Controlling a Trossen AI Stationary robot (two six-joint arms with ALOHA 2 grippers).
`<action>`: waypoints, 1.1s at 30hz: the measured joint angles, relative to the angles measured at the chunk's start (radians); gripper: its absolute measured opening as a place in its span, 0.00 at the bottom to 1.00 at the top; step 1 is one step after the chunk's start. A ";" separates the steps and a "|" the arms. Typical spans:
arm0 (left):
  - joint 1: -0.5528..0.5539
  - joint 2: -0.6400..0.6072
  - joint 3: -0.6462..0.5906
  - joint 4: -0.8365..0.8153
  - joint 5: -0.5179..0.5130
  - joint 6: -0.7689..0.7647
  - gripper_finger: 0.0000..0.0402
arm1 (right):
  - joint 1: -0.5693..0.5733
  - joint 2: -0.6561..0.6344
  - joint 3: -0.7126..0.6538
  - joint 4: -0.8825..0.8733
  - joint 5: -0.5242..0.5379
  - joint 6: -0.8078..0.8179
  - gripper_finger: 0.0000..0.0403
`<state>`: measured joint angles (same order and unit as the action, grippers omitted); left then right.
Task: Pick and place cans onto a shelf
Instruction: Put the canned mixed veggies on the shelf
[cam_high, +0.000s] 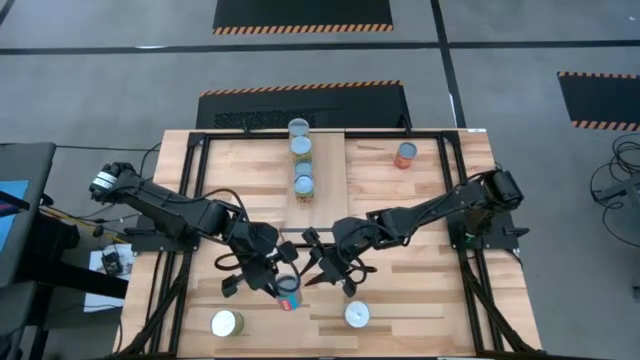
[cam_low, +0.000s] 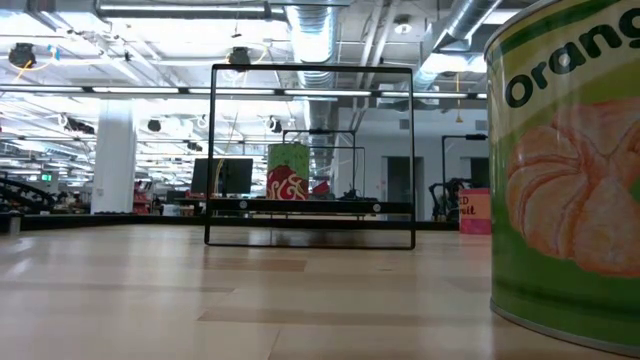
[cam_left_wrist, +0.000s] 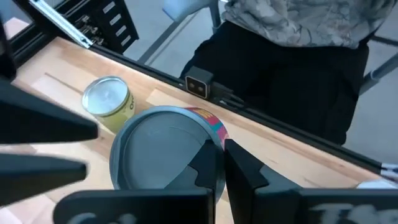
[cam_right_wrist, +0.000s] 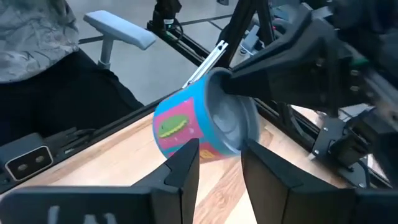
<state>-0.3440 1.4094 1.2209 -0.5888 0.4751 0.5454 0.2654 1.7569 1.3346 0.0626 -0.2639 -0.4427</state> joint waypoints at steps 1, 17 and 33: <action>0.001 0.000 0.000 0.002 -0.001 -0.010 0.00 | 0.000 0.000 0.000 -0.002 0.000 0.000 0.34; -0.032 -0.002 -0.240 0.165 -0.311 -0.332 0.00 | 0.068 -0.068 -0.001 -0.431 0.263 0.077 0.03; -0.131 -0.001 -0.425 0.270 -0.586 -0.577 0.01 | 0.067 -0.069 -0.001 -0.369 0.267 0.121 0.04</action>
<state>-0.4754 1.4082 0.7956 -0.3185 -0.1111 -0.0316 0.3325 1.6882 1.3334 -0.3068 0.0032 -0.3213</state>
